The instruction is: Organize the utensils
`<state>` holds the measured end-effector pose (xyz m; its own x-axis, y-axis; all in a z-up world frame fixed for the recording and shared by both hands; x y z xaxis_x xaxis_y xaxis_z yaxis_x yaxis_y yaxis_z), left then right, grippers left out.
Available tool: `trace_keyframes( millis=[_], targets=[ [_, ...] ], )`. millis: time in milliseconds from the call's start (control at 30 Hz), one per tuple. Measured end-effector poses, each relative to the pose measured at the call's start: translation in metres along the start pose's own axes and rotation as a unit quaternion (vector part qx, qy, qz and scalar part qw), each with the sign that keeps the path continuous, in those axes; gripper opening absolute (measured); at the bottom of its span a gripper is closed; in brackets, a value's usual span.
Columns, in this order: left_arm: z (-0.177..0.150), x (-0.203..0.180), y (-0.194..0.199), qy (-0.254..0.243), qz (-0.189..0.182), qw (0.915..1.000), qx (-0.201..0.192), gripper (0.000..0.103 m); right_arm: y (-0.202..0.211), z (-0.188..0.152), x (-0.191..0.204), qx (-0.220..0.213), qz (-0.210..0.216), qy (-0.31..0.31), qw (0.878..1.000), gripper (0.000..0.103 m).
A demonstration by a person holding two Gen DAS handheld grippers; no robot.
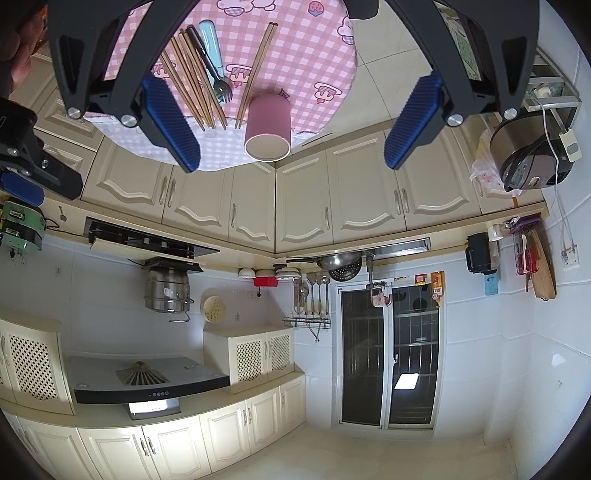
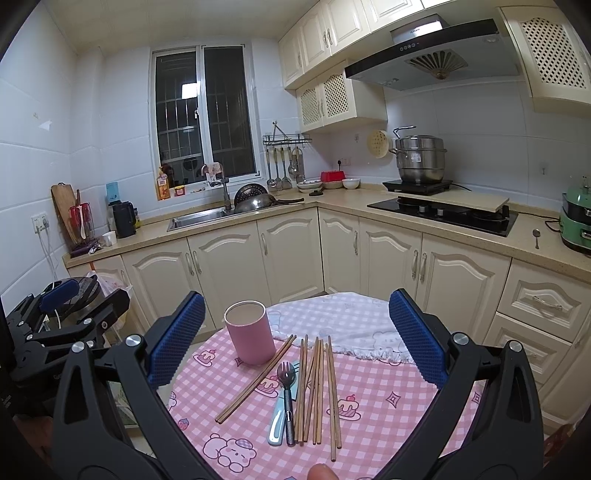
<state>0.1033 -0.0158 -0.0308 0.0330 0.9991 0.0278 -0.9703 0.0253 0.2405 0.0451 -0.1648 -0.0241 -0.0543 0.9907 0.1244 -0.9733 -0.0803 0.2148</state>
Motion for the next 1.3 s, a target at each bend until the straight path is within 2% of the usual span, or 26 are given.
trace_keyframes(
  millis=[400,667,967,1133,1300],
  targets=[
    [-0.002,0.000,-0.020,-0.008,0.000,0.9999,0.013,0.098,-0.019,-0.001,-0.006,0.022,-0.002,0.009,1.000,0.098],
    [-0.015,-0.003,-0.048,-0.014,0.001,0.9989,0.045,0.098,-0.048,-0.011,-0.022,0.065,-0.013,0.008,0.998,0.098],
    [-0.052,-0.001,-0.110,-0.031,0.006,0.9911,0.130,0.098,-0.109,-0.047,-0.058,0.166,-0.030,0.005,0.986,0.098],
    [-0.087,-0.002,-0.150,-0.048,0.001,0.9810,0.188,0.098,-0.149,-0.088,-0.076,0.243,-0.029,0.009,0.970,0.098],
    [-0.129,-0.010,-0.183,-0.079,-0.010,0.9668,0.243,0.098,-0.177,-0.130,-0.087,0.306,-0.022,0.012,0.952,0.098]
  ],
)
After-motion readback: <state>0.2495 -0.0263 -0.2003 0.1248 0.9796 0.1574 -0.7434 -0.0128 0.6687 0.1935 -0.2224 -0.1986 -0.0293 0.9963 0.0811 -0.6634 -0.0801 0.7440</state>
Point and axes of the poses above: each gripper's, at about its wrist camera, not at the fingertips, and y roughly against the way its jaws point, x to its left, z to its top, the point moved 10 cm from there along -y, roughly the way its jaws point, and after that the axes turned 3 degrees about -x, right-handed, at the moved point
